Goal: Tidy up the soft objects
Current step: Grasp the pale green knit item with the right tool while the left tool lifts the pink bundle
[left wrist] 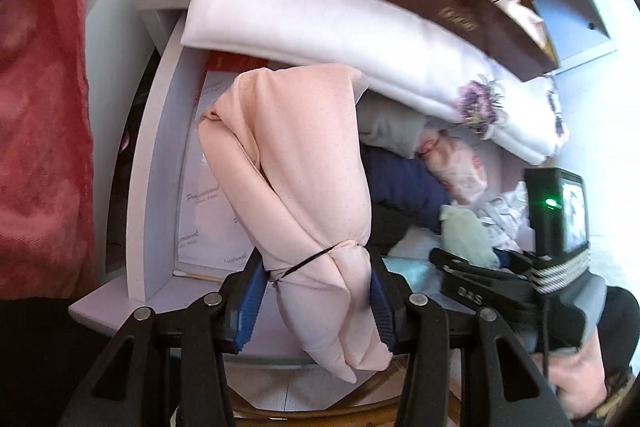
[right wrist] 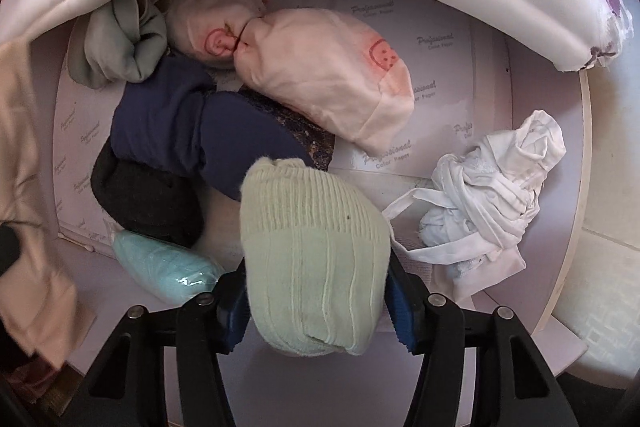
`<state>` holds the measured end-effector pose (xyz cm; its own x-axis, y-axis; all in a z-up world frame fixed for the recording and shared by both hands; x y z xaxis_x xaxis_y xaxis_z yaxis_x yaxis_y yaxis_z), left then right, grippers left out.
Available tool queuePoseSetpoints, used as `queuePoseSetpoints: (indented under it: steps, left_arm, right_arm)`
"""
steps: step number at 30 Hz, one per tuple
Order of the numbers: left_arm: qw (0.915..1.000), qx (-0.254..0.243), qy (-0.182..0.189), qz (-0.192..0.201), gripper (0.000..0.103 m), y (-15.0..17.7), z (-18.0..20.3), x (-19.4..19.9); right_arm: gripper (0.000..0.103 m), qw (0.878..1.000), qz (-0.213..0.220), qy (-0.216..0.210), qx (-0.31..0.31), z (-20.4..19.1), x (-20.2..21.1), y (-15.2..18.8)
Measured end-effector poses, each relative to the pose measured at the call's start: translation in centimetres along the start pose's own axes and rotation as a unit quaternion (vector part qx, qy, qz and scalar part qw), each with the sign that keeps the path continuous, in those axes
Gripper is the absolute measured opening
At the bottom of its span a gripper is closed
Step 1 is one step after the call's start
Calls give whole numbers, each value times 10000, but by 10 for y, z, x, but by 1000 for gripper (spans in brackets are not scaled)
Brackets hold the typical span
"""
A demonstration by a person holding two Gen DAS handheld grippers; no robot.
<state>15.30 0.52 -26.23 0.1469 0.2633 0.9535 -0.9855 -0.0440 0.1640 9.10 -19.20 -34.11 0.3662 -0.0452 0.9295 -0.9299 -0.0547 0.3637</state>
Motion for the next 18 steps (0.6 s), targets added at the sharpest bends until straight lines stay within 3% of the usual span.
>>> queuePoseSetpoints:
  steps: [11,18]
  left_arm:
    - [9981,-271,277,476,48,3,10,46]
    - [9939,-594,454,808,48,-30,29,97]
  right_arm:
    - [61,10000,-18,-2,11,0,10,-12]
    - [63,10000,-19,14,31,-2,10,-12]
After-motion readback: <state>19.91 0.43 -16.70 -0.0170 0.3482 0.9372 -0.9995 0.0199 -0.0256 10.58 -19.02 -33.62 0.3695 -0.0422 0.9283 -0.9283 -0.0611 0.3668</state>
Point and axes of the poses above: each gripper's, at about its wrist camera, not at the fingertips, and x roughly against the way its jaws point, z to its right, y to its underside, the point moved 7 cm from there along -x, roughly the way its jaws point, and after that the axes turned 14 degrees about -z, right-handed, at the moved point
